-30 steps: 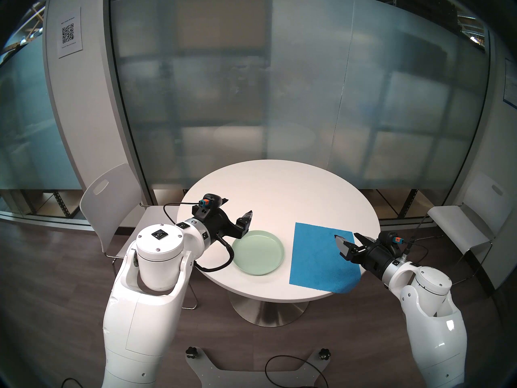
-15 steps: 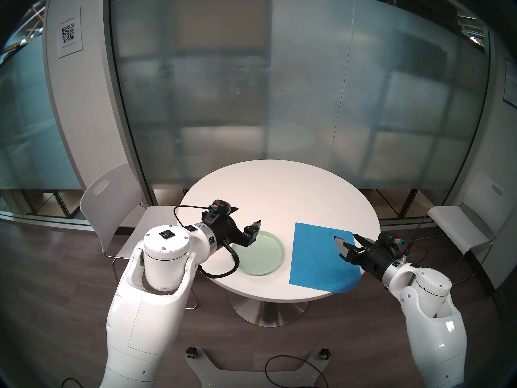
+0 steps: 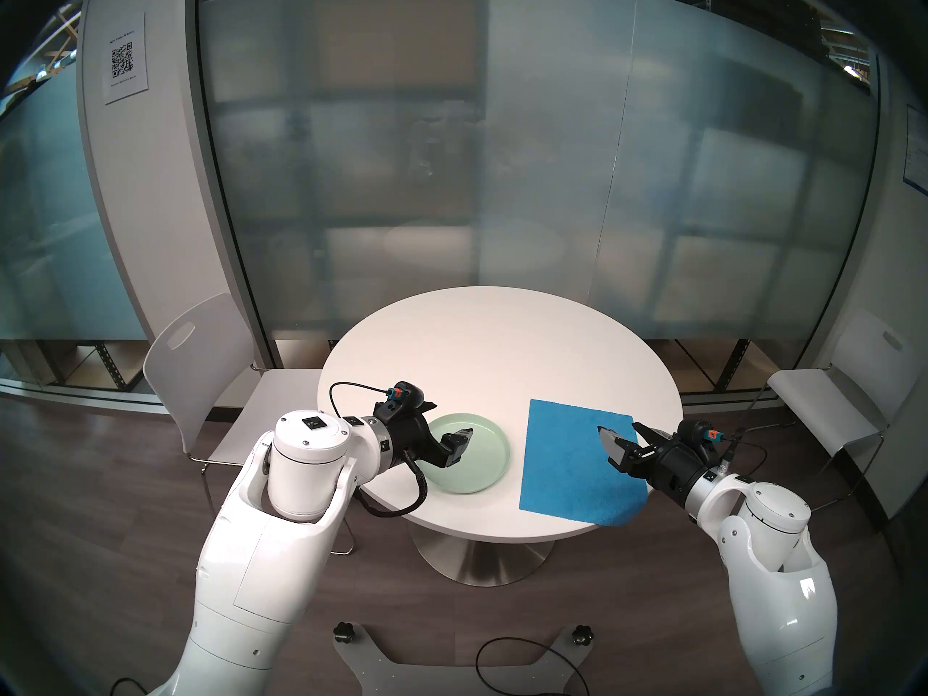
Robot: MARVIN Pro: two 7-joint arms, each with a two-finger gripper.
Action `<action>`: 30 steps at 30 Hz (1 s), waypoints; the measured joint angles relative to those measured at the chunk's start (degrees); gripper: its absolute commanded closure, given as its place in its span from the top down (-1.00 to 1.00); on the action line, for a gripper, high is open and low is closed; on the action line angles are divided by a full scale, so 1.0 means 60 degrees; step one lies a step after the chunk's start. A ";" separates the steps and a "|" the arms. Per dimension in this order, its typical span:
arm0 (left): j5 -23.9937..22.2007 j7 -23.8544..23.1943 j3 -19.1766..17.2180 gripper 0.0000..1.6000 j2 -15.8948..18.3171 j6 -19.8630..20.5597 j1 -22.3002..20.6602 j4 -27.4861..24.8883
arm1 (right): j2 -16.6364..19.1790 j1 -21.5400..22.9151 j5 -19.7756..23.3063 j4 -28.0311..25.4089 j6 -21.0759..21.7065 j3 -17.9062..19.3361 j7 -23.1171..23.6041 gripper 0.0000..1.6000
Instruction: Fold the napkin in half twice and place it beside the plate
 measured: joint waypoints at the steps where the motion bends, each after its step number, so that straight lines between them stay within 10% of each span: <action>1: -0.0001 -0.0011 0.0017 0.35 0.0006 -0.0020 -0.0017 0.0070 | -0.0006 0.0000 0.0000 0.0001 -0.0003 0.0001 0.0004 1.00; 11: 0.0038 -0.0069 0.0254 0.47 0.0039 -0.0278 -0.0272 0.0892 | -0.0105 -0.0004 -0.0005 0.0002 -0.0029 0.0026 0.0017 1.00; 14: 0.0106 -0.0078 0.0330 0.07 0.0046 -0.0335 -0.0372 0.1186 | -0.0136 -0.0009 -0.0008 -0.0005 -0.0032 0.0042 0.0017 1.00; 30: 0.0522 -0.0276 0.0453 -0.06 0.0199 -0.0441 -0.0776 0.2062 | -0.0242 -0.0047 -0.0027 -0.0101 -0.0030 0.0089 0.0022 1.00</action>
